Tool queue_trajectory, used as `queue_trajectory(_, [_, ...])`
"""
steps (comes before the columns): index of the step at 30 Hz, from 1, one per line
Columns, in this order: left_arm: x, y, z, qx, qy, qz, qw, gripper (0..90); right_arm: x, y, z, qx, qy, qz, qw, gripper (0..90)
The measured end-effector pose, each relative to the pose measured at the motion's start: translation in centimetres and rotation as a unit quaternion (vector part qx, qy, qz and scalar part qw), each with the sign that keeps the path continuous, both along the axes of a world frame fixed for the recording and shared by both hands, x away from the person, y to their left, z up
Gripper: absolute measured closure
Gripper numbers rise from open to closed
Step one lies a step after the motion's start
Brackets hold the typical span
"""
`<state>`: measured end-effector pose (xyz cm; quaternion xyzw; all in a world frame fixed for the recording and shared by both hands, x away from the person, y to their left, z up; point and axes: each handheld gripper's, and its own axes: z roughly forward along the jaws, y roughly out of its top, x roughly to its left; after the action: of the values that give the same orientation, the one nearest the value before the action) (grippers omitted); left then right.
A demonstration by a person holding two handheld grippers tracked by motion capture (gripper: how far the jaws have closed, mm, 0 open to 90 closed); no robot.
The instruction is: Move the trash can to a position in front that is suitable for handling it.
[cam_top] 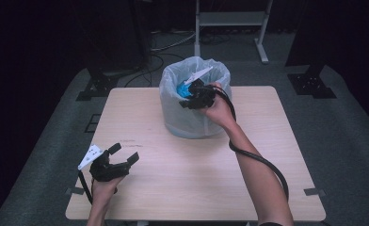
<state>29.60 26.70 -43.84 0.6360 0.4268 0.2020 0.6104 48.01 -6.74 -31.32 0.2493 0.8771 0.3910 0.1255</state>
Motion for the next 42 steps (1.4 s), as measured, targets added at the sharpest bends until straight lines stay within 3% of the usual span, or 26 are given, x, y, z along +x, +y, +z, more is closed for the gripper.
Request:
queue_trajectory(5, [0.0, 0.2, 0.2, -0.001, -0.002, -0.001, 1.0, 3.1, -0.3, 0.3, 0.1, -0.005, 0.003, 0.002, 1.0, 74.2])
queue_trajectory(18, [-0.6, 0.2, 1.8, 0.002, -0.013, -0.019, 0.9997, 3.5, -3.9, 2.7, 0.1, -0.009, -0.011, 0.073, 0.9973, 74.6])
queue_trajectory(19, [-0.8, 0.3, 2.4, 0.004, -0.017, -0.021, 0.9996, 3.5, -4.7, 3.3, 0.1, -0.01, -0.014, 0.089, 0.9959, 74.6])
queue_trajectory(22, [-1.0, 0.3, 2.9, 0.005, -0.023, -0.025, 0.9994, 3.5, -5.6, 3.8, 0.1, -0.01, -0.018, 0.105, 0.9942, 74.6])
queue_trajectory(23, [-1.2, 0.3, 3.5, 0.008, -0.025, -0.038, 0.9989, 3.5, -6.5, 4.4, 0.0, -0.008, -0.019, 0.122, 0.9923, 74.6])
queue_trajectory(24, [-1.2, 0.3, 3.5, 0.008, -0.025, -0.038, 0.9989, 3.5, -6.5, 4.4, 0.0, -0.008, -0.019, 0.122, 0.9923, 74.6])
queue_trajectory(27, [-1.7, 0.2, 4.7, 0.013, -0.031, -0.051, 0.9981, 3.4, -8.0, 5.2, -0.1, -0.005, -0.025, 0.151, 0.9883, 74.5])
queue_trajectory(35, [-2.4, 0.1, 6.0, 0.026, -0.037, -0.053, 0.9975, 3.4, -10.5, 6.1, -0.3, 0.007, -0.028, 0.191, 0.9812, 74.1])
queue_trajectory(36, [-2.5, 0.1, 6.2, 0.026, -0.038, -0.054, 0.9974, 3.4, -11.1, 6.3, -0.3, 0.007, -0.031, 0.203, 0.9786, 74.1])
queue_trajectory(41, [-2.8, 0.0, 6.8, 0.033, -0.044, -0.052, 0.9971, 3.4, -12.3, 6.5, -0.3, 0.008, -0.035, 0.222, 0.9744, 73.9])
queue_trajectory(42, [-2.9, 0.0, 6.9, 0.031, -0.046, -0.052, 0.9971, 3.4, -12.8, 6.5, -0.4, 0.015, -0.035, 0.234, 0.9716, 73.6])
